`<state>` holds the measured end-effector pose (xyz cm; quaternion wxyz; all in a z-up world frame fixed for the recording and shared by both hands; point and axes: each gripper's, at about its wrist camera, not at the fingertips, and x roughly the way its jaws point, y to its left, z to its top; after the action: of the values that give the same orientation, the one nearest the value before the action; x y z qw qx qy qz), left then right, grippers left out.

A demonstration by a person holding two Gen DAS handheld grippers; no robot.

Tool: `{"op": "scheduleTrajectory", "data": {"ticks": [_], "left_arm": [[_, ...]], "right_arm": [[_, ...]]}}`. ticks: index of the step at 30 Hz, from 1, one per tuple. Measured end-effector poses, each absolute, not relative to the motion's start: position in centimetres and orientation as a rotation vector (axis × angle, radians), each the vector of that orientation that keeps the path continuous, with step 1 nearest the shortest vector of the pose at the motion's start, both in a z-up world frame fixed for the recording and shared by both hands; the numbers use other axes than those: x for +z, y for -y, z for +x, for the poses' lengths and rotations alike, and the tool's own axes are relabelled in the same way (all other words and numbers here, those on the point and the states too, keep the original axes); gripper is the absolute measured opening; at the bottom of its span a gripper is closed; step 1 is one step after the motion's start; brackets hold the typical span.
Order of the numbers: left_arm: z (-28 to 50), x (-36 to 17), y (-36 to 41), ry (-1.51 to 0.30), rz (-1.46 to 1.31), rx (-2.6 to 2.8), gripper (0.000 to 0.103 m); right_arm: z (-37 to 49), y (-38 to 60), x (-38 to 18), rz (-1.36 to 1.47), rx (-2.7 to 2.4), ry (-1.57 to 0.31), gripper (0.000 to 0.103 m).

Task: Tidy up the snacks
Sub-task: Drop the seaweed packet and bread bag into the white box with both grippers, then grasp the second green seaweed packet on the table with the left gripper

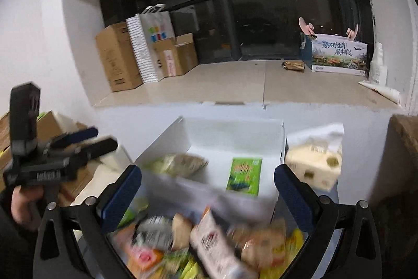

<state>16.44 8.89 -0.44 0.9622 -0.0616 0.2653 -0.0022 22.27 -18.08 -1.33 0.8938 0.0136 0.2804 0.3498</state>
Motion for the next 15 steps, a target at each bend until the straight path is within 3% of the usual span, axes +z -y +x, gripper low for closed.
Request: {"op": "scheduleTrajectory", "data": {"ticks": [6,15], "left_arm": [[10.2,-1.6,-9.3,-0.546,-0.150,0.021,0.103],[2.6,-8.4,-10.7,-0.632,-0.146,0.107,0.103]], "right_arm": [[16.5,21.4,-1.9,0.118,0.711,-0.521,0.103],[10.5,25.0,-3.0,0.164,0.573,-0.447,0.103]]}}
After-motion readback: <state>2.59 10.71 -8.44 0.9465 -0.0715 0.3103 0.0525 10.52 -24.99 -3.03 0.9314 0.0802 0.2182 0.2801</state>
